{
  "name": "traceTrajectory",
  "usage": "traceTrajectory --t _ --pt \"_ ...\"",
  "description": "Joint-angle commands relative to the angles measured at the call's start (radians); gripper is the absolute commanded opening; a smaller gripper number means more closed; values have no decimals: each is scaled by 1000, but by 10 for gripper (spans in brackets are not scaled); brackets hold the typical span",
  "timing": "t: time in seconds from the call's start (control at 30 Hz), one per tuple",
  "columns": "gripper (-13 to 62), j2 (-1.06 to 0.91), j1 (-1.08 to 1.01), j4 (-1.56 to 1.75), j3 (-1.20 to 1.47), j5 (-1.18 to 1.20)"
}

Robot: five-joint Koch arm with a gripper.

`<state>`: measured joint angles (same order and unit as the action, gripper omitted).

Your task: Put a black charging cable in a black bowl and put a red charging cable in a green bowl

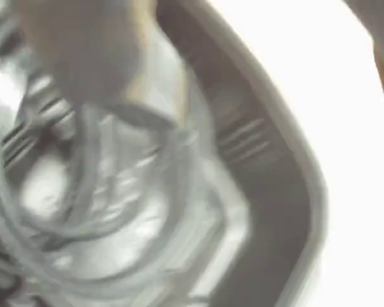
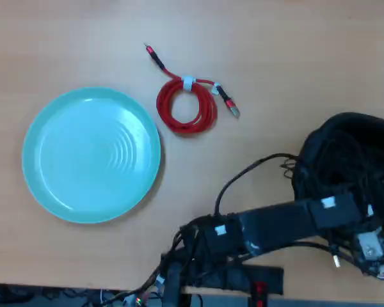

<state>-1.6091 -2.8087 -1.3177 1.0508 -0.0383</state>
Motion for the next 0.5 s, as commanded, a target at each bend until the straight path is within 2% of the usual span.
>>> traceTrajectory --t 0.0,0.17,0.37,0.47 --pt "345 -77 75 -58 -408 5" --pt "345 -114 419 -181 -354 2" --pt "345 -121 719 -202 -179 11" --pt "344 -117 942 -204 -87 8"
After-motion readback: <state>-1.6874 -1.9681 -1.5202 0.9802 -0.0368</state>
